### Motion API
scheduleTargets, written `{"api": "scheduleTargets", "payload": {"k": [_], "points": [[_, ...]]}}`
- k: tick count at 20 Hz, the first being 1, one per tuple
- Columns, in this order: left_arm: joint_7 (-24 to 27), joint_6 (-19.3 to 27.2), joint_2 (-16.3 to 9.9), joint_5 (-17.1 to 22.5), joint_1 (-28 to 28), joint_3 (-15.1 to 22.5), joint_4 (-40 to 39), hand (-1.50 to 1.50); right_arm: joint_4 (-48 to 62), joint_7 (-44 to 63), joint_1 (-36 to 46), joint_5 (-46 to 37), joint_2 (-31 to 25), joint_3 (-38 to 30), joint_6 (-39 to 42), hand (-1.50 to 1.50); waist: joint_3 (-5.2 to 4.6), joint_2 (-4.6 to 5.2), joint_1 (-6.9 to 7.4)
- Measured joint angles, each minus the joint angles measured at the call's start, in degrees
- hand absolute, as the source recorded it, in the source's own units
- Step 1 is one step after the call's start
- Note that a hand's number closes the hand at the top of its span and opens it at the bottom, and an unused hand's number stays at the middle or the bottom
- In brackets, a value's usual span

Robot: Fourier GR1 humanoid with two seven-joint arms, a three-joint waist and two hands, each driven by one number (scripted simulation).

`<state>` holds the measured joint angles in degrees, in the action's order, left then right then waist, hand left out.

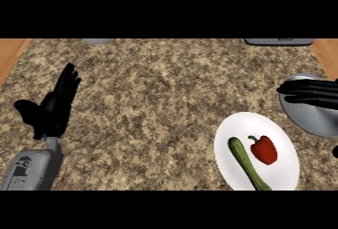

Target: Pick the bell pepper from the plate and place it in the pan

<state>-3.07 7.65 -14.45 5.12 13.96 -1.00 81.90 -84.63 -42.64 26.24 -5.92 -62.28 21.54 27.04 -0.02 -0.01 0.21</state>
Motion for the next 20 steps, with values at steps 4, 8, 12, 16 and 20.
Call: {"api": "scheduleTargets", "payload": {"k": [4,8,12,16,20], "points": [[0.52,0.64,0.90,-0.98,-1.21,0.33,0.80,0.00,-3.17,2.69,-1.87,-2.33,0.07,1.12,0.21,-1.50,0.01,-0.02,-0.08],[-1.14,-0.18,0.21,-0.90,-1.83,-0.35,2.87,0.00,-3.70,4.71,-3.29,-4.61,1.83,0.48,0.80,-1.50,0.01,-0.02,-0.04],[-0.59,-0.48,1.02,-1.39,-0.48,-0.61,1.05,0.00,-0.52,5.33,-2.33,-8.37,4.27,-0.57,1.11,-1.50,0.01,0.06,0.06],[-1.30,-1.04,1.16,-1.49,-1.20,-0.89,2.32,0.00,0.60,5.68,-3.55,-12.90,6.46,-0.33,0.62,-1.50,0.02,0.04,0.08],[-1.25,-1.64,1.15,-1.54,-1.59,-1.26,2.89,0.00,4.18,4.80,-1.98,-17.08,8.95,1.44,0.59,-1.50,0.02,0.10,0.33]]}}
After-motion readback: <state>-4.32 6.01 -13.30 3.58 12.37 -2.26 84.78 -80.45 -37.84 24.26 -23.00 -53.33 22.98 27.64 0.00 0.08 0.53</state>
